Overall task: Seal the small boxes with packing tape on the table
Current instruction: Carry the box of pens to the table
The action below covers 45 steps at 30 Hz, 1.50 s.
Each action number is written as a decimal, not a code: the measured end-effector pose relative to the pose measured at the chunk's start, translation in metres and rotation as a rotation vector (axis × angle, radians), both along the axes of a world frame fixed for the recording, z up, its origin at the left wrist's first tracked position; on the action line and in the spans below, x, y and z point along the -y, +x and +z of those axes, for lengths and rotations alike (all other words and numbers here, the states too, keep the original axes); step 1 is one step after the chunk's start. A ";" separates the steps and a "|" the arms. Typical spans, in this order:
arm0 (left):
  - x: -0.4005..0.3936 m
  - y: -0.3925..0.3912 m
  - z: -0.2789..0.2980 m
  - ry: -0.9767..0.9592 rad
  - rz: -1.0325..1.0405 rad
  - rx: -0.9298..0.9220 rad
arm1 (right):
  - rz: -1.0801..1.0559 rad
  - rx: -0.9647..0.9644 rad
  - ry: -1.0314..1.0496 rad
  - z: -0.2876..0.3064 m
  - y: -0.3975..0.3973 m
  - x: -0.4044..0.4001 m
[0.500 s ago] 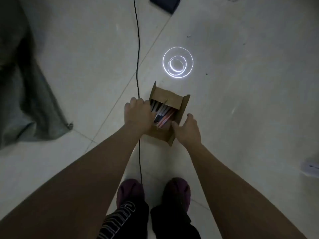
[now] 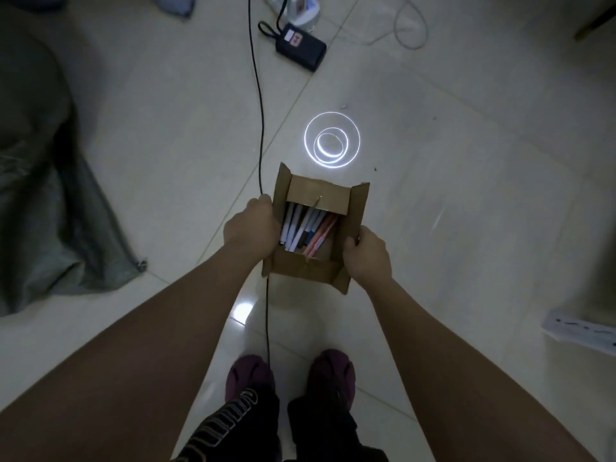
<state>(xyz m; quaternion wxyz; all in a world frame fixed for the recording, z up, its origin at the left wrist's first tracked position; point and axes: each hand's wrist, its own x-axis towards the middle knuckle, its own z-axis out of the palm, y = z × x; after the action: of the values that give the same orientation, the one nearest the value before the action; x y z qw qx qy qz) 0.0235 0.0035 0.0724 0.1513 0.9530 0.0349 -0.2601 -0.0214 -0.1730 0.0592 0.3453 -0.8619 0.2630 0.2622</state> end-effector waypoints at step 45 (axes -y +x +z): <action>0.011 0.051 0.863 -0.418 0.103 0.695 | -0.211 0.921 0.271 0.852 0.077 0.011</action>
<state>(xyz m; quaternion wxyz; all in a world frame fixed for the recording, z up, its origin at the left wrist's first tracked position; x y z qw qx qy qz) 0.0748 -0.0078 0.9349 0.3572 0.9299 -0.0245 0.0838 0.0560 -0.1842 0.9115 0.5597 -0.8041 0.1324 -0.1507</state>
